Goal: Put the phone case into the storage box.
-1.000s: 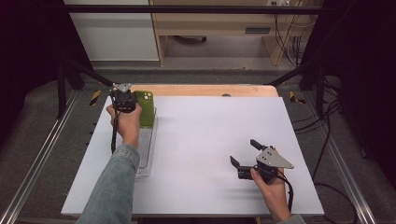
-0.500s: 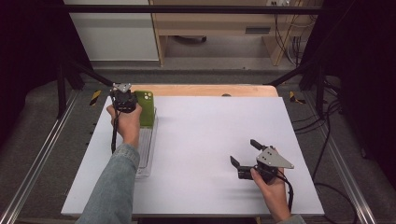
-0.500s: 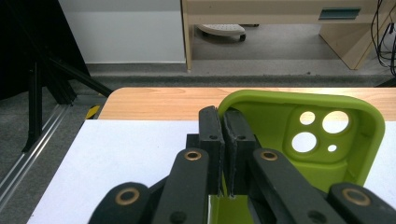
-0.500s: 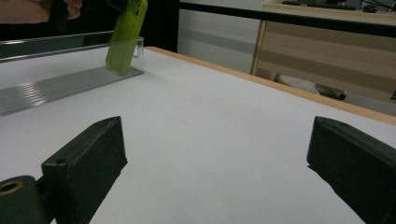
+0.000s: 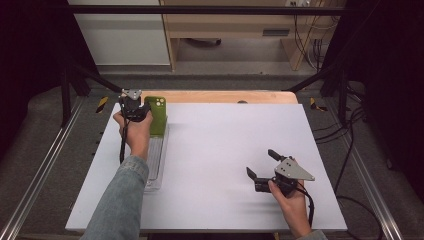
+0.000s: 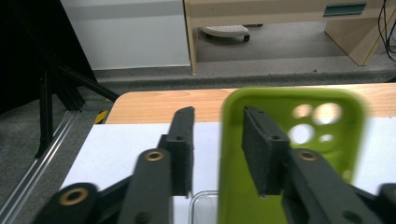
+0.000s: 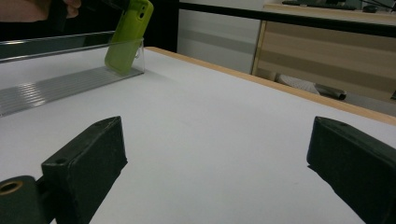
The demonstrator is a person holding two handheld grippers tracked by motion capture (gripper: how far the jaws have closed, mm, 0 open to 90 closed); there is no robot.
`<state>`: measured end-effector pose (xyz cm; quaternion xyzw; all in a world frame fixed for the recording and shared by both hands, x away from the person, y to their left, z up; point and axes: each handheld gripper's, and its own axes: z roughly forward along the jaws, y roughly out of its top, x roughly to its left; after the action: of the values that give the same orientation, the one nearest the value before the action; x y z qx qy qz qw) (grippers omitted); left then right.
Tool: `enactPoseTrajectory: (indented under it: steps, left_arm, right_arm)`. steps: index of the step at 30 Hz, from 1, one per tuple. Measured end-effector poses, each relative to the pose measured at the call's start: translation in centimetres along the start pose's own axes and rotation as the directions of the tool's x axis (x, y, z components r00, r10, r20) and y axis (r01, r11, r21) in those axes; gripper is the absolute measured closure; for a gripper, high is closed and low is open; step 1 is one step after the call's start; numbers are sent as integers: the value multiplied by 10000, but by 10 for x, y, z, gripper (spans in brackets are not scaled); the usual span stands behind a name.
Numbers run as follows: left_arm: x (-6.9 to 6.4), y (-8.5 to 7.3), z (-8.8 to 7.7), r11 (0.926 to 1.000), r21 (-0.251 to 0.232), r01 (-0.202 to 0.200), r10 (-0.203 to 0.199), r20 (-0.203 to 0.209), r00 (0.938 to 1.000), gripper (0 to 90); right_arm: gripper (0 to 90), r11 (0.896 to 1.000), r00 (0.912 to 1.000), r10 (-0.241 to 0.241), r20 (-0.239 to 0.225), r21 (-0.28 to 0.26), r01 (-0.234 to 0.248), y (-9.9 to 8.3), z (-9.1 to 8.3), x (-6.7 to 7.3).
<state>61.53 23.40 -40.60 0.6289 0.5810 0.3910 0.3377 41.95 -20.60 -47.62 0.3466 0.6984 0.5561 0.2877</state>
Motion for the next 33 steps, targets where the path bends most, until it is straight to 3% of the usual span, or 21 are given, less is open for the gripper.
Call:
enactPoseTrajectory:
  steps: [12,20,26,33]
  left_arm:
    - [-11,0,-7,9962,-255,-829,839,392,9957,435]
    - [-13,0,-12,9947,-435,-935,965,722,9927,314]
    - [-16,0,-14,9940,-411,-1017,1061,1242,9866,236]
    - [-18,0,-18,9921,-589,-1111,1187,1475,9819,179]
  right_arm:
    - [48,10000,10000,3,-1,-21,-3,0,0,0]
    - [48,10000,10000,-35,22,-30,35,0,-1,0]
    - [48,10000,10000,-42,35,-41,42,1,-1,0]
    - [47,10000,10000,-68,21,-25,68,1,0,0]
